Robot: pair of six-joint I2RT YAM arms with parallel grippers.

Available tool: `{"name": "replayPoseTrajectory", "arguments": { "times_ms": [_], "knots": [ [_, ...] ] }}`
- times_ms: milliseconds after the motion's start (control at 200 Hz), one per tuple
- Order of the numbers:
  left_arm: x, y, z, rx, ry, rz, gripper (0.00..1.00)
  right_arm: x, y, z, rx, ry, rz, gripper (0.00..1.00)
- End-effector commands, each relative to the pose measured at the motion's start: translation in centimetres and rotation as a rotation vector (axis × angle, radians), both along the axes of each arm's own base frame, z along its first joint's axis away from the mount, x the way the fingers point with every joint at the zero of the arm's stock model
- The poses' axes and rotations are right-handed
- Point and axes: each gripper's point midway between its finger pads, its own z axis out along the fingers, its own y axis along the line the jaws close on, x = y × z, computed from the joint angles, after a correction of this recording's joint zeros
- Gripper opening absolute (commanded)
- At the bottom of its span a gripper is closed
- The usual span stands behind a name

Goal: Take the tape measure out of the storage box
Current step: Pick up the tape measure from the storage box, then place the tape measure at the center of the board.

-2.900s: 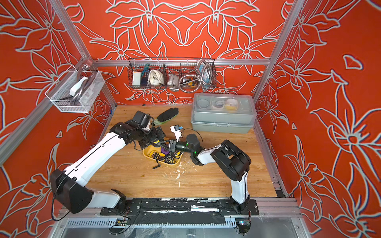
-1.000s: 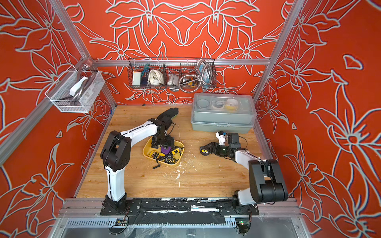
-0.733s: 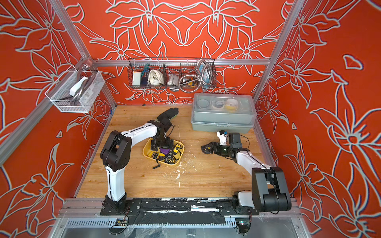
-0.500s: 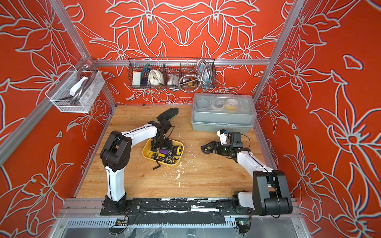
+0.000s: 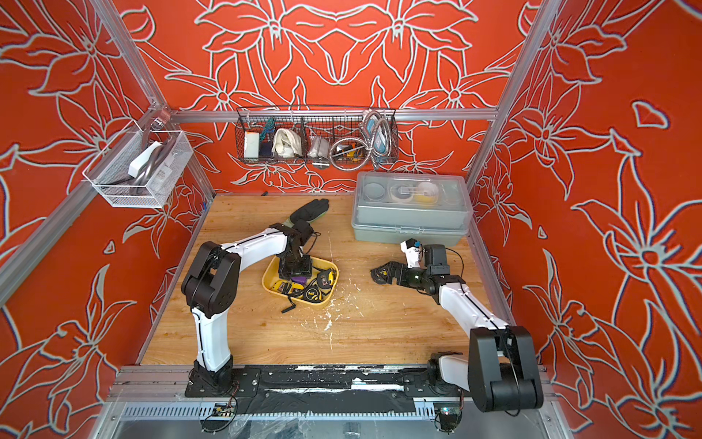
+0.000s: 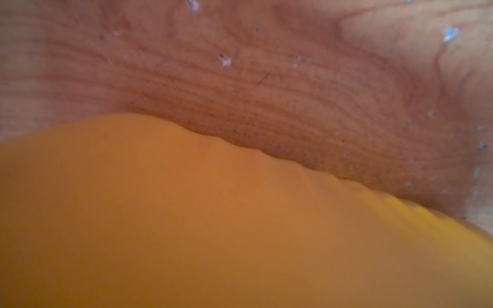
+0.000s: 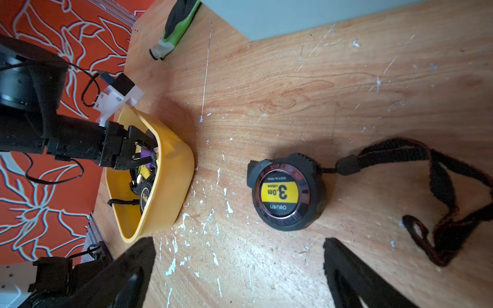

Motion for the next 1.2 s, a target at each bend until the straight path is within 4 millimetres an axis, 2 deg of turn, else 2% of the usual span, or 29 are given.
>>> {"name": "replayPoseTrajectory", "arguments": {
  "times_ms": [0,95,145,275,435,571,701,886,1081,1196],
  "knots": [
    [-0.5,-0.3,2.4,-0.038,-0.01,-0.031,0.45,-0.6,0.3,1.5,-0.006,-0.064,0.045,1.0],
    [-0.4,-1.0,4.6,-0.072,-0.048,-0.082,0.43,-0.8,1.8,2.7,0.062,-0.079,0.102,1.0],
    [-0.5,-1.4,5.8,-0.079,-0.065,-0.112,0.42,-0.7,2.5,2.7,0.082,-0.063,0.111,1.0],
    [-1.3,-2.5,8.5,-0.1,-0.11,-0.233,0.41,-0.9,5.6,3.6,0.147,-0.046,0.211,1.0],
    [-3.2,-3.8,11.2,-0.175,-0.134,-0.335,0.41,-1.0,9.8,6.2,0.196,-0.07,0.347,1.0],
    [-4.9,-4.9,13.4,-0.213,-0.185,-0.432,0.42,-0.5,12.4,6.9,0.299,0.018,0.433,1.0],
    [-5.9,-5.7,15.2,-0.265,-0.261,-0.503,0.42,-1.2,15.0,8.1,0.38,0.07,0.53,0.97],
    [-6.7,-6.1,16.3,-0.314,-0.32,-0.542,0.43,-2.3,17.4,8.8,0.403,0.116,0.609,0.84],
    [-7.5,-7.1,16.1,-0.333,-0.317,-0.576,0.44,-3.7,19.5,9.6,0.423,0.121,0.671,0.78],
    [-7.5,-7.5,16.1,-0.329,-0.321,-0.592,0.44,-4.6,20.5,9.3,0.425,0.144,0.696,0.75]
  ]
}}
